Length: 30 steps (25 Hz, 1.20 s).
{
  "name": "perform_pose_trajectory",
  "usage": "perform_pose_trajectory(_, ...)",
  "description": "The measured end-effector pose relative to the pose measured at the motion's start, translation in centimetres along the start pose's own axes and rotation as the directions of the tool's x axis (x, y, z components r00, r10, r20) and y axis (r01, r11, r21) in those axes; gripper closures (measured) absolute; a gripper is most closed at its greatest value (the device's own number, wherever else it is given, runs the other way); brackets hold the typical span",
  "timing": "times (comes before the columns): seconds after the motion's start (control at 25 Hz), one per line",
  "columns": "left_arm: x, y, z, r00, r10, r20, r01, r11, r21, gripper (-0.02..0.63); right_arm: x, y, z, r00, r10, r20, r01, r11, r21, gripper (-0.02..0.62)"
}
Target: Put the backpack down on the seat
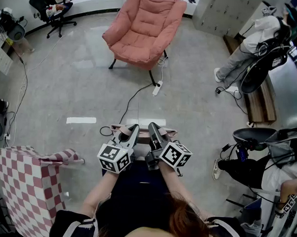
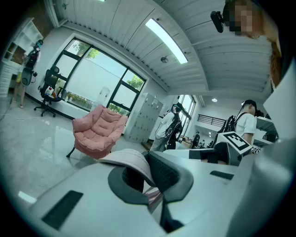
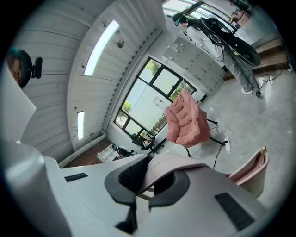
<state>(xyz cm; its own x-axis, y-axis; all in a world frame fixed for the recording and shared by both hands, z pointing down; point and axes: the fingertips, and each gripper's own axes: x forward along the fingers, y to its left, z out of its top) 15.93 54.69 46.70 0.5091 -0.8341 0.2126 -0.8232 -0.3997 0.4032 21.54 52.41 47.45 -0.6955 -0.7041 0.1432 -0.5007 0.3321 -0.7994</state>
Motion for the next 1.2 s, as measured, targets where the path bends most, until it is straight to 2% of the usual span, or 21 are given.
perform_pose_trajectory(0.44, -0.9, 0.2, 0.9, 0.999, 0.016, 0.031, -0.017, 0.999, 0.033, 0.589, 0.4, 1.1, -0.2, 1.000, 0.022, -0.009, -0.023, 0.999, -0.031, 0.561)
perform_pose_trajectory(0.6, -1.0, -0.1, 1.1, 0.999, 0.035, 0.041, -0.036, 0.998, 0.043, 0.589, 0.1, 1.4, -0.1, 1.000, 0.009, -0.010, -0.010, 0.995, -0.104, 0.561)
perform_pose_trajectory(0.84, -1.5, -1.7, 3.2, 0.994, 0.043, 0.102, -0.054, 0.993, 0.109, 0.588, -1.1, 3.5, 1.9, 0.997, 0.004, 0.080, 0.015, 0.974, -0.227, 0.561)
perform_pose_trajectory(1.0, -1.2, -2.4, 4.5, 0.991, 0.034, 0.133, -0.049, 0.993, 0.108, 0.589, -1.7, 4.6, 3.5, 0.990, 0.013, 0.139, 0.021, 0.970, -0.242, 0.561)
perform_pose_trajectory(1.2, 0.3, -2.1, 4.8, 0.992, 0.017, 0.123, -0.030, 0.994, 0.105, 0.589, -1.1, 3.8, 4.4, 0.989, 0.018, 0.147, 0.015, 0.976, -0.216, 0.561)
